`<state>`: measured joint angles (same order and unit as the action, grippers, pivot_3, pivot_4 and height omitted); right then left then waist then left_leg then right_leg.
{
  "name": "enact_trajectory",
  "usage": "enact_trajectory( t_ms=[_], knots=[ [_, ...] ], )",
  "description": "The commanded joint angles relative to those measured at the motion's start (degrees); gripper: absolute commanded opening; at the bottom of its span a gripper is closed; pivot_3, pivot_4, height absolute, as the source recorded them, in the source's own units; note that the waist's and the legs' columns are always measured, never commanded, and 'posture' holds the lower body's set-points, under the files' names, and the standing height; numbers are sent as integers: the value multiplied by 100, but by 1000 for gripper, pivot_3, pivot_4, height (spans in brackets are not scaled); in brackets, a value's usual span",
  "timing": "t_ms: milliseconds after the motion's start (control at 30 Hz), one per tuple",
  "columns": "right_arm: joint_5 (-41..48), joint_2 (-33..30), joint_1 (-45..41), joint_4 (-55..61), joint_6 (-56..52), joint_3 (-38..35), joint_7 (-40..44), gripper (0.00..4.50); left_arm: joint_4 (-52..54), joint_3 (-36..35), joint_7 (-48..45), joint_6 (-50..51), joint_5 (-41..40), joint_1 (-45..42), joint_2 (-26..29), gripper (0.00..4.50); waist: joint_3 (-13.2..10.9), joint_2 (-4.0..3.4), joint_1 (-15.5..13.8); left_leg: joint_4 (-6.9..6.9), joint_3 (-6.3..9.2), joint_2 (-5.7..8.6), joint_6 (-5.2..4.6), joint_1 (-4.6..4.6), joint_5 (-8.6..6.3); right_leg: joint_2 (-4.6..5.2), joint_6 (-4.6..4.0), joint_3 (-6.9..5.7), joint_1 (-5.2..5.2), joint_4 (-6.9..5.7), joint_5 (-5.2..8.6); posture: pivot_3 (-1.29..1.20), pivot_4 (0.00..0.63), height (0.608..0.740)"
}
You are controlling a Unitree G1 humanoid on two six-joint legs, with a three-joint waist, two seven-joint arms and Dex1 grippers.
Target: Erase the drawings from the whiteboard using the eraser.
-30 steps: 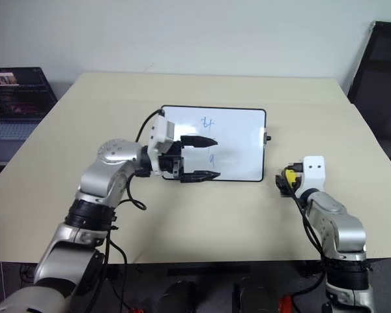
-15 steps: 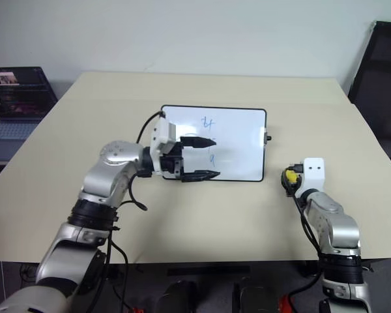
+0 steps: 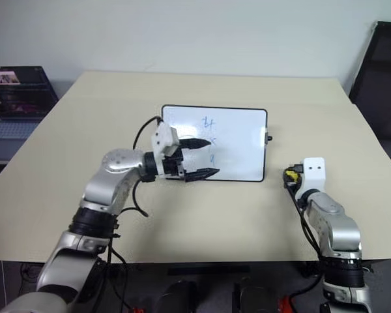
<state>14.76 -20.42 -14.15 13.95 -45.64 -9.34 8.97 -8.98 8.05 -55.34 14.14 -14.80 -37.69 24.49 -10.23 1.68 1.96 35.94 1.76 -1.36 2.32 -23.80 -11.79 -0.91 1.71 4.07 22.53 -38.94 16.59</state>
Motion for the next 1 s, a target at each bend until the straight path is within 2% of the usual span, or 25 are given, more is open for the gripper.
enact_trajectory(
  t_ms=[33, 200, 367, 533, 733, 833, 1000],
  knots=[
    [78, -237, 336, 925, 19, 152, 337, 1038, 637, -291, 761, 481, 99, 56, -19, 4500, 0, 0, -3, 1, 1, 0, 0, -3, 0, 0, 0, -1, 4, 0, 0, 0, 150, 740],
    [248, -364, 436, 1762, 88, 411, 726, 1038, 1002, -559, 1655, 1321, 148, 23, -31, 4500, 0, 0, 38, 3, -1, -4, 0, -1, 0, -2, 1, 0, 8, -8, 0, 0, 150, 740],
    [551, -142, -407, 1645, 130, 505, 926, 1038, 1143, -538, 1987, 1951, 182, -327, 30, 4500, -1, 2, 43, 12, -2, -1, 1, 0, 1, -2, 9, 0, 6, -8, -5, 0, 150, 740],
    [363, -3, -1362, 884, 407, 781, 1018, 1038, 1178, -576, 2279, 2401, 239, -546, 88, 4500, -2, 3, 24, 10, -2, 1, 1, -2, 1, -1, 8, -1, 6, -4, -5, 0, 150, 740],
    [-686, -88, -2843, -792, 1515, 1854, 1380, 1038, 1192, -509, 2212, 2567, 325, -512, 379, 4500, -4, 0, 90, 4, -10, -3, 1, -7, 1, -1, -21, 2, 23, -11, -21, 0, 150, 740],
    [-848, 147, -3439, -1454, 1787, 2103, 1565, 1038, 1100, -492, 2203, 2526, 365, -459, 462, 4500, -4, 0, 88, 0, -9, -1, 1, -11, 1, 1, -23, 1, 26, -10, -22, 0, 150, 740],
    [-1041, 455, -3969, -2244, 2048, 2429, 1998, 1037, 918, -455, 2141, 2416, 406, -408, 499, 4500, -3, 0, 82, 1, -10, 0, 2, -29, 1, 7, -26, 0, 45, -13, -25, 0, 150, 740]
  ],
)
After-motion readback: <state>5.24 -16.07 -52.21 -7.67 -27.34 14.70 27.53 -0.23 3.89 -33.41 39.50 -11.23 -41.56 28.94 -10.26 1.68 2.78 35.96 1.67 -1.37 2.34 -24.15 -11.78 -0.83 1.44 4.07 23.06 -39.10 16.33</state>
